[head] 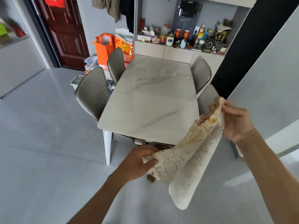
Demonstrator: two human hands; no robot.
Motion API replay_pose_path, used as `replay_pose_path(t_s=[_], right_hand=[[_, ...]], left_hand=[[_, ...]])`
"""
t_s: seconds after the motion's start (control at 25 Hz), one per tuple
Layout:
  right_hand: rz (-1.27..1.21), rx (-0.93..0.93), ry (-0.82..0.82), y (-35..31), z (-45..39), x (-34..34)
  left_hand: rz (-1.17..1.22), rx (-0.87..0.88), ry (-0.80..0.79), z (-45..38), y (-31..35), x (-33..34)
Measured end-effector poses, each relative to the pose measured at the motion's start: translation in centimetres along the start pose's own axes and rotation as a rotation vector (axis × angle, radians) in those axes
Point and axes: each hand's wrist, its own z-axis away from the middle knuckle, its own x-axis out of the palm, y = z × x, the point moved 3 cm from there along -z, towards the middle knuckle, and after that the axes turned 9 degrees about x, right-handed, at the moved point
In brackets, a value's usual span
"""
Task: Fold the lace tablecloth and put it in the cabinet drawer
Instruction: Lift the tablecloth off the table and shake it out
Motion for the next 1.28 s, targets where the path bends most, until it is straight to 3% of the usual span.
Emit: replay_pose_path(t_s=[0.08, 0.2, 0.4, 0.56, 0.8, 0.92, 1.04, 1.28], right_hand=[[-0.131, 0.074, -0.082, 0.7, 0.0, 0.5], [-0.075, 0.132, -0.137, 1.8, 0.0, 0.7], [-0.091, 0.233, -0.162, 3.5, -0.1, 1.6], [-0.111, 0.222, -0.179, 3.4, 0.5, 1.5], [0.057, 0.016, 0.104, 2.6, 1.1, -0.5], [-0.006, -0.033, 0.036, 2.6, 0.6, -0.3], [0.000, -0.005, -0.043, 2.6, -0.1, 0.6], [0.176, -0.094, 0.177, 0.3, 1.3, -1.4]], left_hand=[[-0.029, 0.114, 0.019, -0.2, 0.3, 0.6], [0.020, 0.227, -0.001, -1.4, 1.5, 0.5], [-0.103, 0.398, -0.281, -5.3, 5.8, 1.2], [-0.049, 0.355, -0.380, -5.7, 6.4, 2.0], [0.130, 0.117, -0.272, -3.0, 2.0, 1.2], [0.151, 0.049, -0.236, -0.9, -0.2, 2.3], [0.153, -0.013, -0.078, -0.6, -1.5, 3.9], [0.064, -0.047, 0.195, -1.6, -1.6, 1.3]])
